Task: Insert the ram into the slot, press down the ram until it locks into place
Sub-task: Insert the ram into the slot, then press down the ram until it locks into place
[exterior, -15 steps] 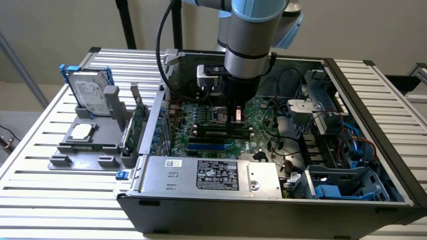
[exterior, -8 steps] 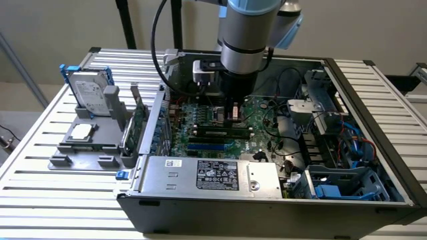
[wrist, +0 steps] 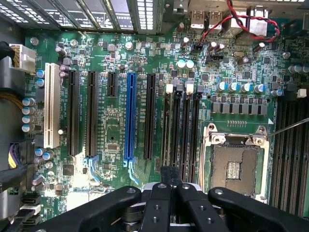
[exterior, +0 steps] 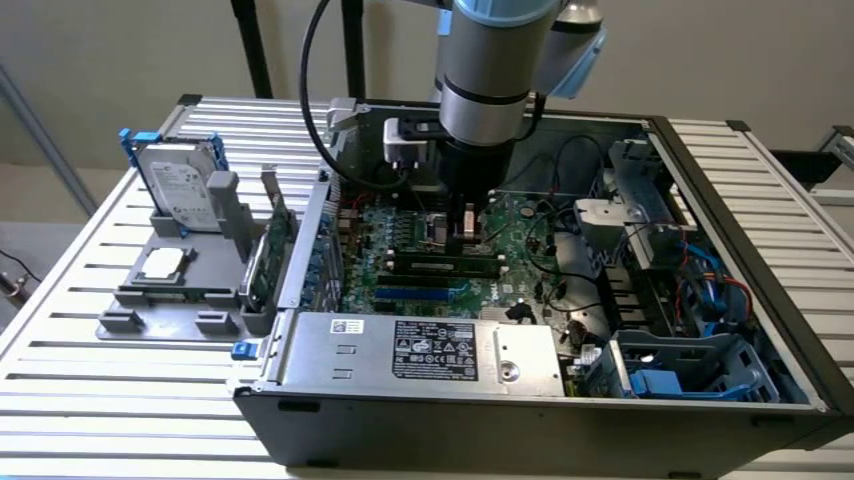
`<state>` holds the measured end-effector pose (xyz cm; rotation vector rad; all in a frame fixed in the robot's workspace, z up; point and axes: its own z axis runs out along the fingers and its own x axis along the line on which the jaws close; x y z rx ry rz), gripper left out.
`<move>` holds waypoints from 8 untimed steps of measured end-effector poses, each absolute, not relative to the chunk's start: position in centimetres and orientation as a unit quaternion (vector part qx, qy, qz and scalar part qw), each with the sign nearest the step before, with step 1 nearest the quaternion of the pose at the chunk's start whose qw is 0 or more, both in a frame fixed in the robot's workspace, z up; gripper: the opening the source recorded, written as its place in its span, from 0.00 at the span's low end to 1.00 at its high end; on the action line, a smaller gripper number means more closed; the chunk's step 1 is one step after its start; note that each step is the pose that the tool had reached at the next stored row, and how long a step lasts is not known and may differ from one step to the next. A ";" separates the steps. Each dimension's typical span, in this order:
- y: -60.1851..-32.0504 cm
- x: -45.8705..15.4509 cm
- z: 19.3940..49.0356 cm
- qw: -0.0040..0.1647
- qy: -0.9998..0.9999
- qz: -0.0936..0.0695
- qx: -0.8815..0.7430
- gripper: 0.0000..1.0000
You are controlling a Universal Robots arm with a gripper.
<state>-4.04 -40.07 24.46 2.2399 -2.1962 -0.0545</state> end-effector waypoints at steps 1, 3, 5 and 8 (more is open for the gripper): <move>-40.1 -4.0 24.5 0.002 -0.700 -0.017 0.714 0.11; -40.1 -4.0 24.5 0.002 -0.700 -0.017 0.714 0.11; -40.1 -4.0 24.5 0.002 -0.700 -0.017 0.714 0.11; -40.1 -4.0 24.5 0.002 -0.700 -0.017 0.714 0.11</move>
